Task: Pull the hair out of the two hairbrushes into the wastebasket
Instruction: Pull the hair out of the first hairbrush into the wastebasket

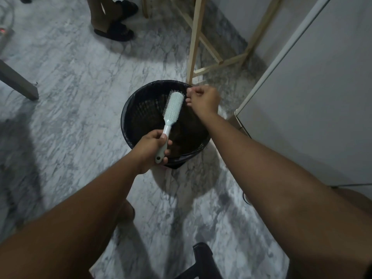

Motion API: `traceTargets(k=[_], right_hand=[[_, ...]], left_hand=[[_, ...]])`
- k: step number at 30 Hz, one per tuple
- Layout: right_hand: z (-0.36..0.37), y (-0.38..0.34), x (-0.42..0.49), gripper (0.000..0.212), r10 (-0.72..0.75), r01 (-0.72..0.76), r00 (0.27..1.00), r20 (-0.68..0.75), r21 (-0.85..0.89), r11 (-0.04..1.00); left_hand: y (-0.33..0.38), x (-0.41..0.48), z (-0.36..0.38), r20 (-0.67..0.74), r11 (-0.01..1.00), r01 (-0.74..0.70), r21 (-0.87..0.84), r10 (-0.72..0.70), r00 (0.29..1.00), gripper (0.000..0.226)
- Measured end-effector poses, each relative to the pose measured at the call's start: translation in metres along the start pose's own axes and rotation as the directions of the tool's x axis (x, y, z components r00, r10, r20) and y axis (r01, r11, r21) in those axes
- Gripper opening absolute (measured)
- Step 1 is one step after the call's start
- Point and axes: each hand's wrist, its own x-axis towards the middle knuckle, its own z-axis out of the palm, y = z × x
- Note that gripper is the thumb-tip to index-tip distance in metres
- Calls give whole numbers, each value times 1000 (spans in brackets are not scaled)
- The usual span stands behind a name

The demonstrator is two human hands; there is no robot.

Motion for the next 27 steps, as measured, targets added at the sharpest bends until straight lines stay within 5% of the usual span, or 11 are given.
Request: traceTargets(k=[4,7,9,16,23,27], right_hand=[[-9,11,-19,9,-32,34,989,146,-6,999],[-7,9,-32,48,-48,85,939,341,-97,992],[-3,7,-34,55,-107,182,925,364,-179,967],[3,7,-33,19,-141,257,925,352,-307,916],[-5,13,-17,15,42,-43,984,174,4,999],[-3,9,-26,33,136,-149,898,418,-2,989]], left_hand=[[3,5,-3,-52,999,-10,-30,8,999,13],[3,6,-3,-53,1000,-5,-10,5,999,15],[2,5,0,-47,1000,-1,-9,1,999,17],[0,3,-4,-30,1000,22,-3,-22,999,16],[-3,6,-13,-52,997,49,-59,-52,997,14],[-1,6,-12,-41,994,51,-93,-55,998,13]])
